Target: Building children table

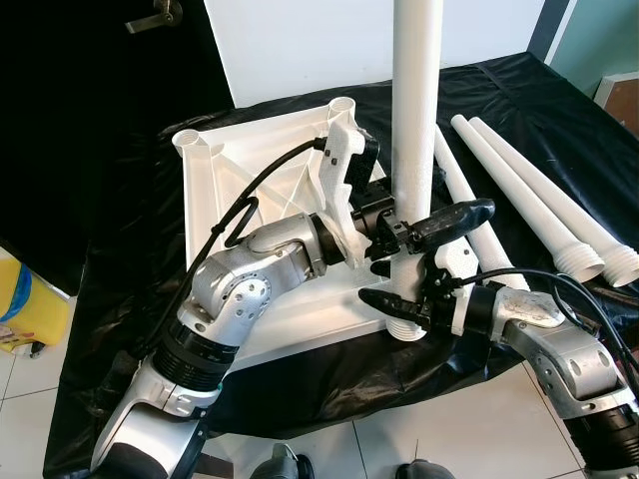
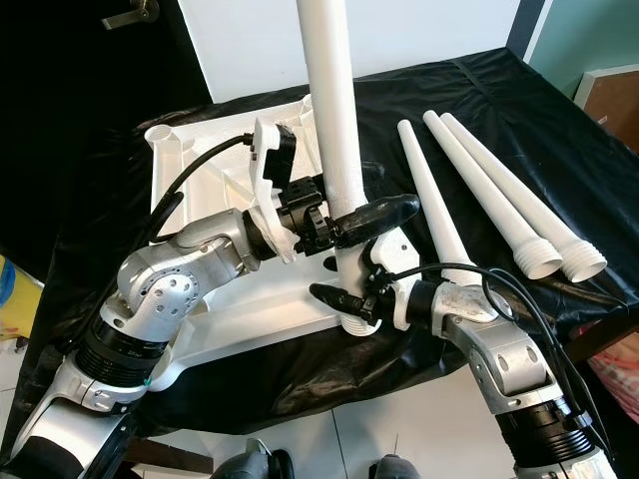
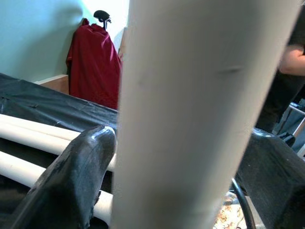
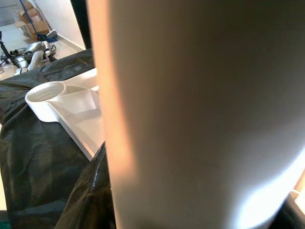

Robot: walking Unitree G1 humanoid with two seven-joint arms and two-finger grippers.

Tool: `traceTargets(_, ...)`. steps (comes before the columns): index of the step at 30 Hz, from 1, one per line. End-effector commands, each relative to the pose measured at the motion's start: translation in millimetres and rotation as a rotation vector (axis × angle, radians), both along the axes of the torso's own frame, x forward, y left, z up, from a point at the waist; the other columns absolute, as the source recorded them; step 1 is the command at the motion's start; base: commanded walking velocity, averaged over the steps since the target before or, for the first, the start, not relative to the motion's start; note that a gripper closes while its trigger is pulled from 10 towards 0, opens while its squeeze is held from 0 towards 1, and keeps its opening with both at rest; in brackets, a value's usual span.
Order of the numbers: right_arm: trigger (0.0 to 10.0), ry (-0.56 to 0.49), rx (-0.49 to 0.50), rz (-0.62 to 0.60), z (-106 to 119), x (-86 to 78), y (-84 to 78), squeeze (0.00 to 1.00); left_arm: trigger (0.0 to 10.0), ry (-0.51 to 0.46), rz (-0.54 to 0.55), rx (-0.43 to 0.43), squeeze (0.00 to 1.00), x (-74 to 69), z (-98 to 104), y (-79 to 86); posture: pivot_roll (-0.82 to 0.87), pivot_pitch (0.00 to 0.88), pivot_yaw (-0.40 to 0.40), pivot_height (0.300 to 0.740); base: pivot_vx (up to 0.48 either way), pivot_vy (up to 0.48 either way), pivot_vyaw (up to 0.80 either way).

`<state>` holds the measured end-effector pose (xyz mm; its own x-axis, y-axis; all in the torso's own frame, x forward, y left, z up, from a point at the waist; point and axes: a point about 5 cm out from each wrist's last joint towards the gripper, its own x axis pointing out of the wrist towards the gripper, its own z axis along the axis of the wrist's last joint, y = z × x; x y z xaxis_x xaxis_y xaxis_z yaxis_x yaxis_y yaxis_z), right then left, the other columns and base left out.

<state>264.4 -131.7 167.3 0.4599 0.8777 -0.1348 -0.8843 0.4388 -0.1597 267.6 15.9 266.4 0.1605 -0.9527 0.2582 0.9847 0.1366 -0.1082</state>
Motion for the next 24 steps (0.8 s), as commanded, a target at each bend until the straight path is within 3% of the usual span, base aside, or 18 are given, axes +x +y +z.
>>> traceTargets(1,10.0,0.067,-0.028,0.008,-15.6,-4.8,1.0,0.0,1.5,-0.086,-0.299,-0.021,0.0,-13.7,4.0,2.8,-0.08,0.107,0.086,0.74,0.0,0.0,0.0)
traceTargets(2,10.0,0.067,-0.028,0.008,-15.6,-4.8,1.0,0.0,1.5,-0.086,-0.299,-0.021,0.0,-13.7,4.0,2.8,-0.08,0.107,0.086,0.74,0.0,0.0,0.0)
traceTargets(3,10.0,0.073,-0.03,0.008,-17.2,-6.4,0.8,0.0,0.0,-0.08,-0.289,-0.024,0.0,-12.1,3.6,4.7,-0.08,0.106,0.085,0.74,0.0,0.0,0.0)
traceTargets(18,10.0,0.088,-0.041,-0.061,-23.8,-7.5,-11.8,0.0,0.0,-0.099,-0.225,0.029,0.0,-4.3,2.6,17.0,-0.09,0.107,0.088,0.74,0.0,0.0,0.0)
traceTargets(19,10.0,0.084,-0.028,-0.077,-22.7,-6.6,-12.3,0.0,0.5,-0.106,-0.207,0.034,0.0,-3.7,2.9,17.3,-0.09,0.104,0.089,0.74,0.0,0.0,0.0)
traceTargets(22,10.0,0.08,-0.021,-0.086,-22.0,-6.1,-12.6,0.0,0.5,-0.111,-0.194,0.038,0.0,-3.3,3.3,17.5,-0.09,0.102,0.09,0.74,0.0,0.0,0.0)
traceTargets(23,10.0,0.077,-0.012,-0.103,-21.1,-5.4,-13.2,0.67,10.0,-0.113,-0.183,0.043,0.0,-3.1,3.6,17.6,-0.09,0.104,0.089,0.74,0.0,0.0,0.0)
traceTargets(24,10.0,0.077,-0.012,-0.103,-21.1,-5.4,-13.2,0.67,10.0,-0.113,-0.183,0.043,0.0,-3.1,3.6,17.6,-0.09,0.104,0.089,0.74,0.0,0.0,0.0)
